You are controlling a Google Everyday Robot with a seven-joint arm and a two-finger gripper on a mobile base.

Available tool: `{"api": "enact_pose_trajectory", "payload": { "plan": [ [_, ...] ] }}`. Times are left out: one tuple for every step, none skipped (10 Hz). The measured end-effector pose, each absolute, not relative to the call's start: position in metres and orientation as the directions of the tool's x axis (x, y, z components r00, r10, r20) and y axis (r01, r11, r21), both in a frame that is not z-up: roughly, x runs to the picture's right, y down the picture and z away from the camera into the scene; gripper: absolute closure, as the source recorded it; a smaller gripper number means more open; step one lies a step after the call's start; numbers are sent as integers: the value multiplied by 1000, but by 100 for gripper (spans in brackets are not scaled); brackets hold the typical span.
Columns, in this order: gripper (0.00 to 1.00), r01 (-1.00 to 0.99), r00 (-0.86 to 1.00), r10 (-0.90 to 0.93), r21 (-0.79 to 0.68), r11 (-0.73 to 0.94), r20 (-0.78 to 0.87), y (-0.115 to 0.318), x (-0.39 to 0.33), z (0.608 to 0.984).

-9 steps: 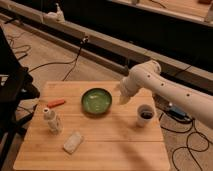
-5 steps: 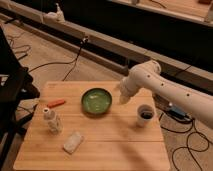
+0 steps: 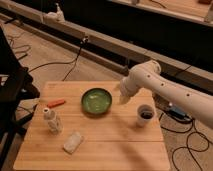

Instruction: Knock the bottle over

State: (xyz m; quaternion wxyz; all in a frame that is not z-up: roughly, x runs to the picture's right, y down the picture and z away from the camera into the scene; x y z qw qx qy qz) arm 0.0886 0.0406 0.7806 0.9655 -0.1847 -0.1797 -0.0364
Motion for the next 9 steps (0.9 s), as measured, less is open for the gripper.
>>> {"api": "enact_pose_trajectory", "payload": {
  "plan": [
    [45,137,933,-4,-344,929,360,41,89,781],
    [45,137,933,-4,-344,929,360,41,89,781],
    [45,137,933,-4,-344,929,360,41,89,781],
    [45,137,933,-4,-344,929,360,41,89,781],
    [49,137,933,-4,-344,929,360,41,89,781],
    [56,137,933,-4,-344,929,360,41,89,781],
    [66,137,933,-4,-344,929,360,41,89,781],
    [78,137,933,-4,-344,929,360,41,89,781],
    [88,137,933,-4,-344,929,360,41,89,781]
  ]
}}
